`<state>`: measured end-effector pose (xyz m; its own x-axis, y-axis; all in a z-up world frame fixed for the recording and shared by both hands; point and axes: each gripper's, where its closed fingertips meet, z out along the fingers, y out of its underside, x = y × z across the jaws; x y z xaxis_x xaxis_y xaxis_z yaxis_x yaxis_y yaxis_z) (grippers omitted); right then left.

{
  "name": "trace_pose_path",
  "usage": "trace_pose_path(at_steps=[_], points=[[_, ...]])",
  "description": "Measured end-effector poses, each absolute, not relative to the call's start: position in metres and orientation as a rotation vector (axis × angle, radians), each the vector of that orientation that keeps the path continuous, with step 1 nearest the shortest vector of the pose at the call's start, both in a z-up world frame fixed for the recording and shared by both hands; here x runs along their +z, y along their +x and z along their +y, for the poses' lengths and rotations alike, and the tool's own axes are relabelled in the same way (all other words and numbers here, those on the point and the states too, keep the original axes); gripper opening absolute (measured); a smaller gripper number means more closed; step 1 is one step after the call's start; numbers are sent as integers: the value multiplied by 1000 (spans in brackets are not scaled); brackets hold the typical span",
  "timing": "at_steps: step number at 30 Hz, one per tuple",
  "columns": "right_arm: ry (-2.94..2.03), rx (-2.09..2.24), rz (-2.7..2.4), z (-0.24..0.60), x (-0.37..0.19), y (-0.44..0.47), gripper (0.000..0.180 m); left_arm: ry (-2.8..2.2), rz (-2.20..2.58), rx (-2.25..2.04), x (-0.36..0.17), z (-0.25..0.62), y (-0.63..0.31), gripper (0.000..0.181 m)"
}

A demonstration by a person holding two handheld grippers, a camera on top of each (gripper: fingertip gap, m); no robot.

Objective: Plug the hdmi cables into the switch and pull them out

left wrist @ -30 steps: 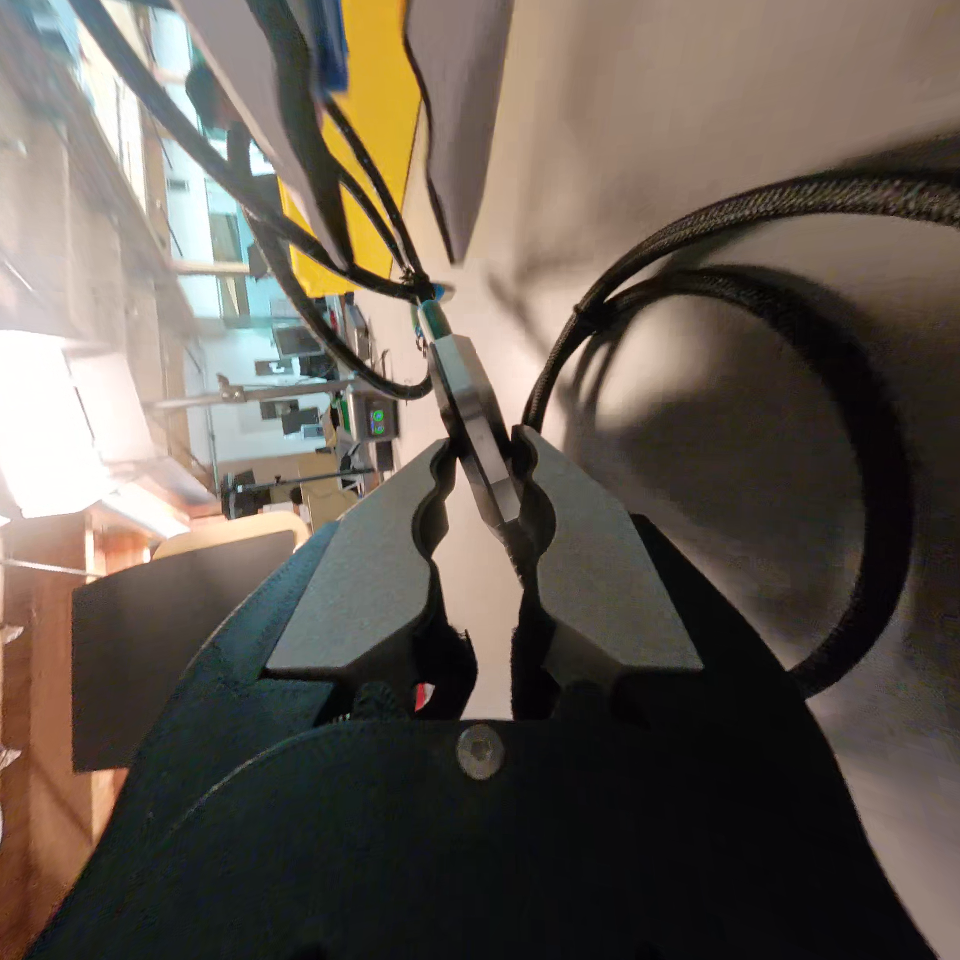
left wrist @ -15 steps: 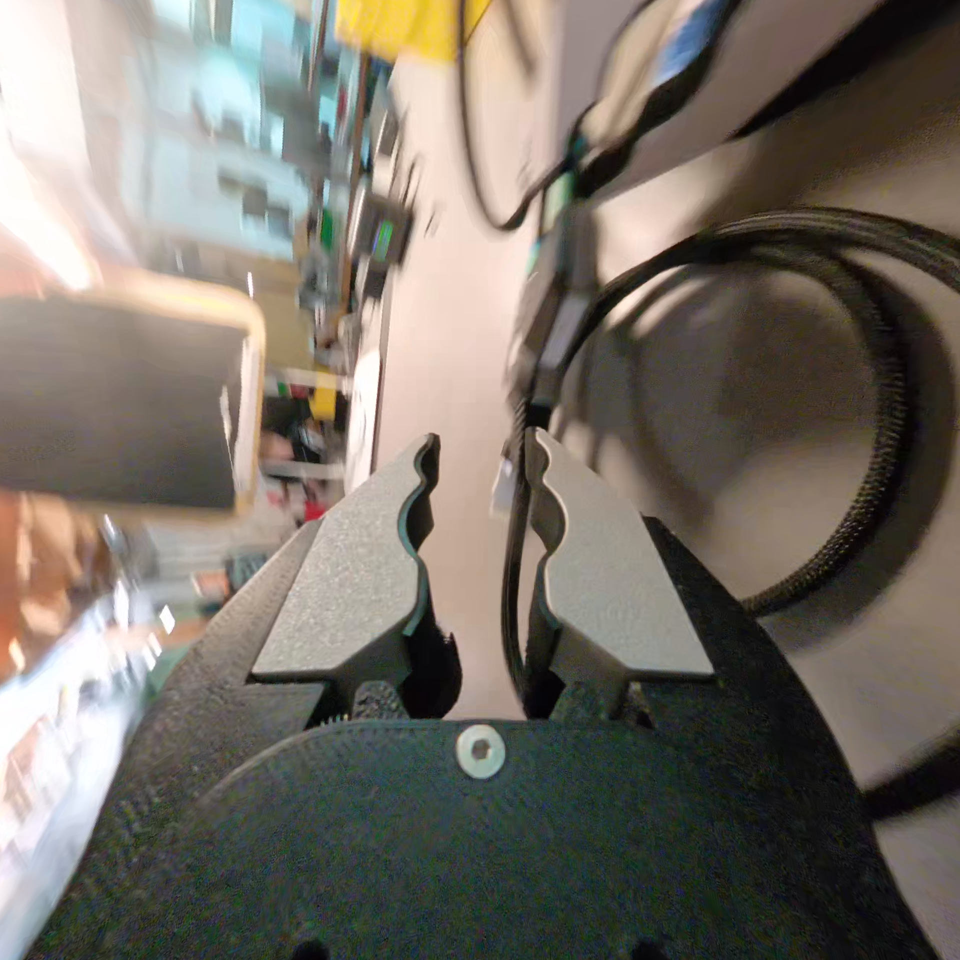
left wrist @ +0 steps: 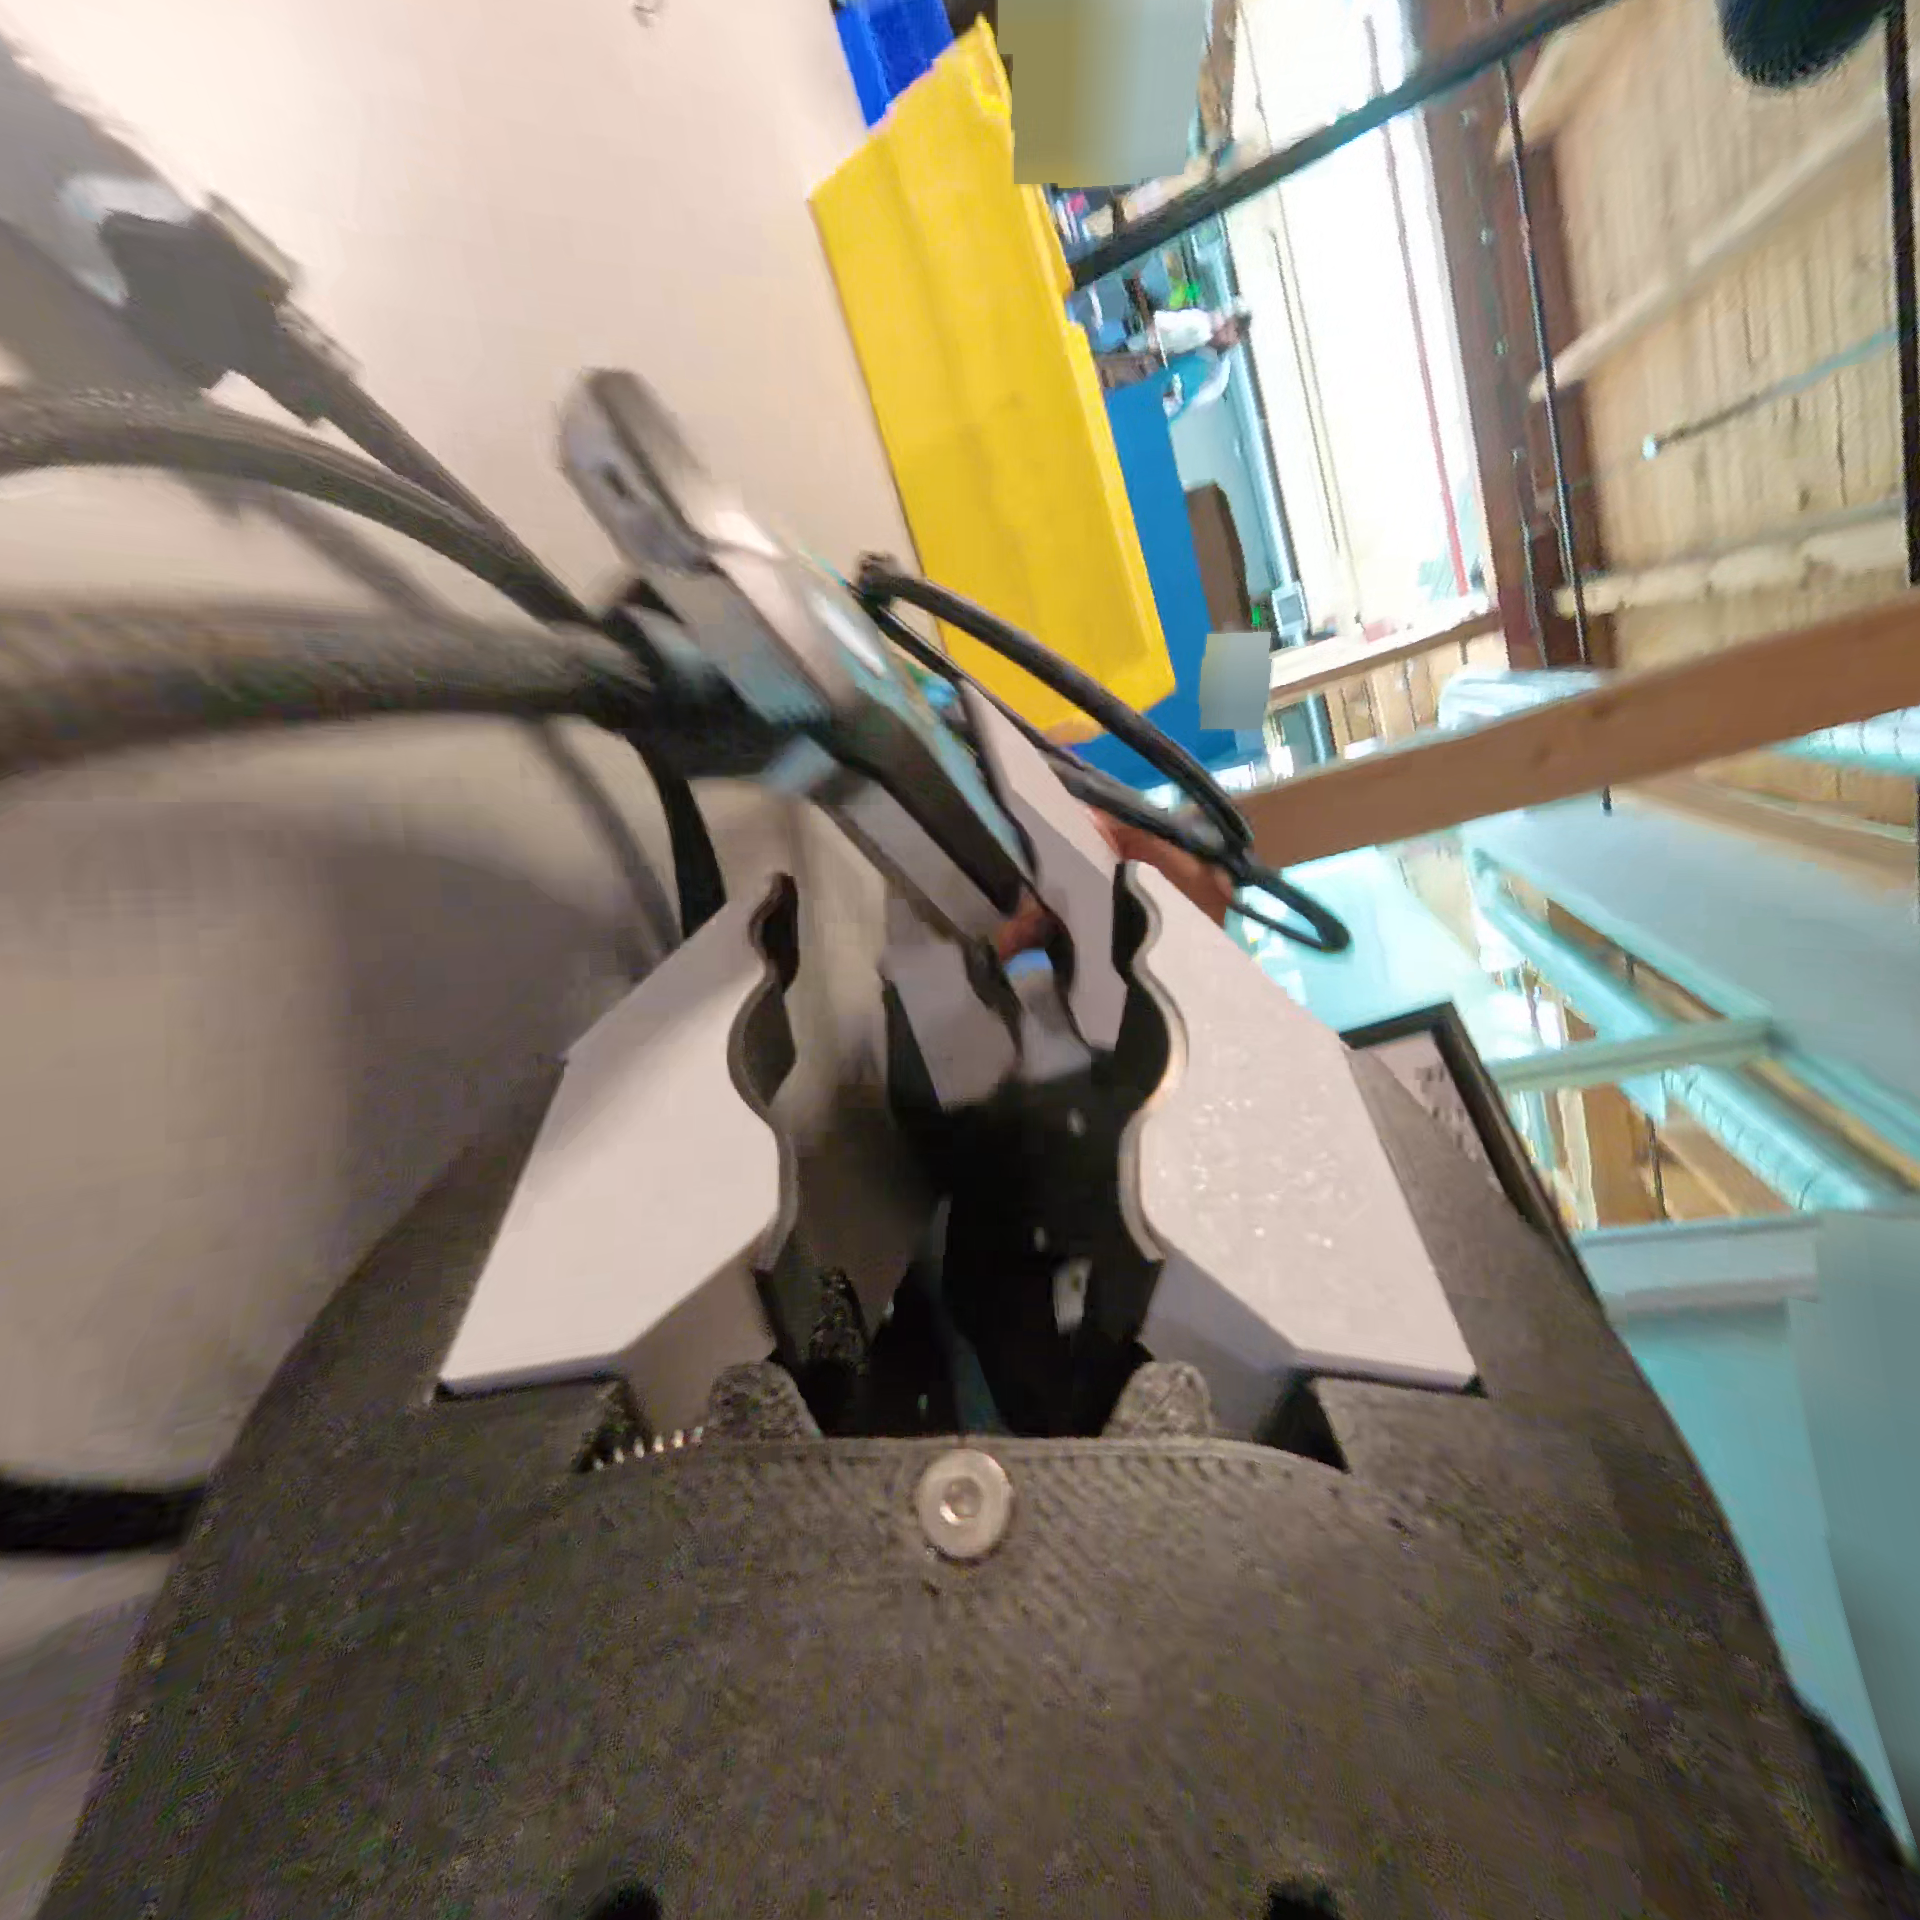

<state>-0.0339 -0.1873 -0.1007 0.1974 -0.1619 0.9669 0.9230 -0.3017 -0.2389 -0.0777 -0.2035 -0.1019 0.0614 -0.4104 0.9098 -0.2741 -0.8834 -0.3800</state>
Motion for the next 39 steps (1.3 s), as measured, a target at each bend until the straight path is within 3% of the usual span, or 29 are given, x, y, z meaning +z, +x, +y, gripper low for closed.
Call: trace_pose_path(at_steps=[1, 4, 5, 7, 9, 12, 16, 20, 26, 30, 34, 39], points=[[-1408, -1327, -780, -187, -97, -39, 13, -2194, 618, -1984, -102, -194, -73, 60], [-1396, -1316, -769, -184, -96, -46, 13, -2101, 443, -2044, -98, -170, -70, 30], [-1438, -1284, -757, -182, -99, -46, 13, -2050, 479, -2025, -97, -167, -69, 28], [-1569, -1158, -740, -184, -110, -53, 16, -1986, 561, -1930, -98, -162, -69, 27], [-1724, -988, -746, -192, -122, -72, 39, -1887, 648, -1838, -92, -157, -72, 26], [-1893, -667, -860, -218, -140, -125, 39, -1685, 755, -1695, -72, -146, -81, 26], [-1813, -542, -939, -240, -102, -157, 34, -1436, 939, -1437, -55, -140, -92, 21], [-1681, -633, -743, -220, -30, -107, 33, -1284, 1056, -1472, -50, -152, -102, 22], [-1713, -750, -881, -171, -27, -52, 43, -1137, 1201, -1553, -49, -175, -113, 23], [-1746, -678, -1040, -163, -46, -59, 38, -1147, 1261, -1552, -54, -178, -116, 24], [-1734, -659, -1080, -162, -60, -67, 12, -1191, 1291, -1613, -57, -175, -116, 26], [-1697, -622, -1049, -161, -69, -78, 11, -1278, 1139, -1735, -49, -162, -110, 33]])
